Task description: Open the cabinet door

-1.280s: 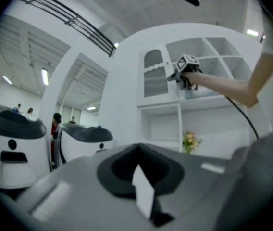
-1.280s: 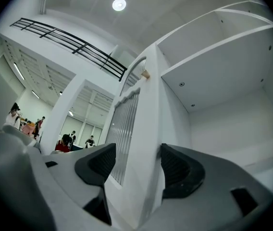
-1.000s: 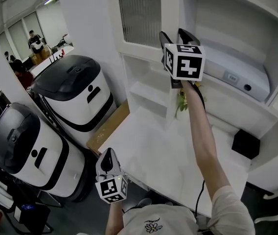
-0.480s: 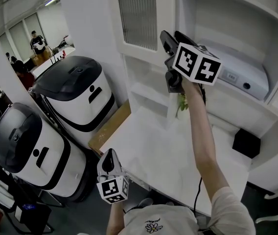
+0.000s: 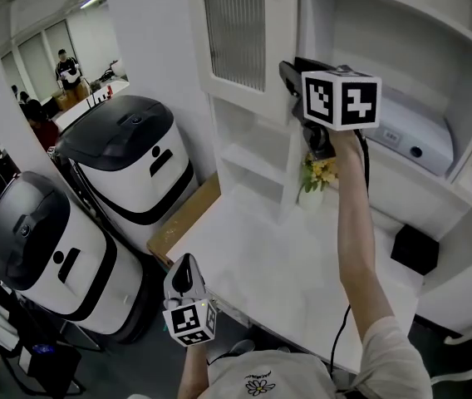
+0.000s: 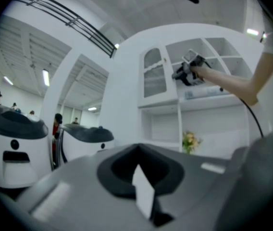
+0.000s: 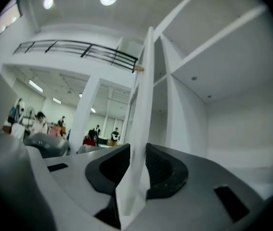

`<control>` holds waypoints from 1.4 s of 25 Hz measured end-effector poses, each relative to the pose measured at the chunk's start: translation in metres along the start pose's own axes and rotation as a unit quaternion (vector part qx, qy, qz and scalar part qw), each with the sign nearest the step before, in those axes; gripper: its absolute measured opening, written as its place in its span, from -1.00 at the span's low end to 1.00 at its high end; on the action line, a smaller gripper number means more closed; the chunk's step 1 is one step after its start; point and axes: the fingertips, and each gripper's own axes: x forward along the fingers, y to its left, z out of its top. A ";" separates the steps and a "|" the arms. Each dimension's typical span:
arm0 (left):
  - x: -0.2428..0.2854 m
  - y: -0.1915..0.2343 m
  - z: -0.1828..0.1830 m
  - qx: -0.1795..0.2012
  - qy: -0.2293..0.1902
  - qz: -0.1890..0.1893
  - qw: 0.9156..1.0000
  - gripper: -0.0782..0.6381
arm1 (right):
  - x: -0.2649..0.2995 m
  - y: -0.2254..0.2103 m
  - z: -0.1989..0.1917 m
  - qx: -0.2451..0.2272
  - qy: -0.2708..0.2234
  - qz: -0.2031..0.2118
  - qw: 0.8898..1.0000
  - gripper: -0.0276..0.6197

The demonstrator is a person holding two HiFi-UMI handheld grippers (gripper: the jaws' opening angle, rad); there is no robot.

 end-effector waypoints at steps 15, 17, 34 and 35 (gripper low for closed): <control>0.008 -0.004 0.003 0.001 -0.011 0.006 1.000 -0.76 | -0.006 0.010 0.001 0.051 -0.062 0.086 0.993 -0.72; 0.010 -0.008 0.005 0.002 -0.014 0.004 1.000 -0.76 | -0.006 0.015 0.002 0.055 -0.068 0.099 0.991 -0.72; 0.022 -0.004 0.000 -0.002 -0.011 0.016 1.000 -0.76 | -0.012 0.074 0.008 0.045 -0.109 0.118 0.986 -0.68; 0.023 -0.006 0.001 -0.001 -0.012 0.015 1.000 -0.76 | -0.012 0.075 0.009 0.046 -0.113 0.110 0.986 -0.69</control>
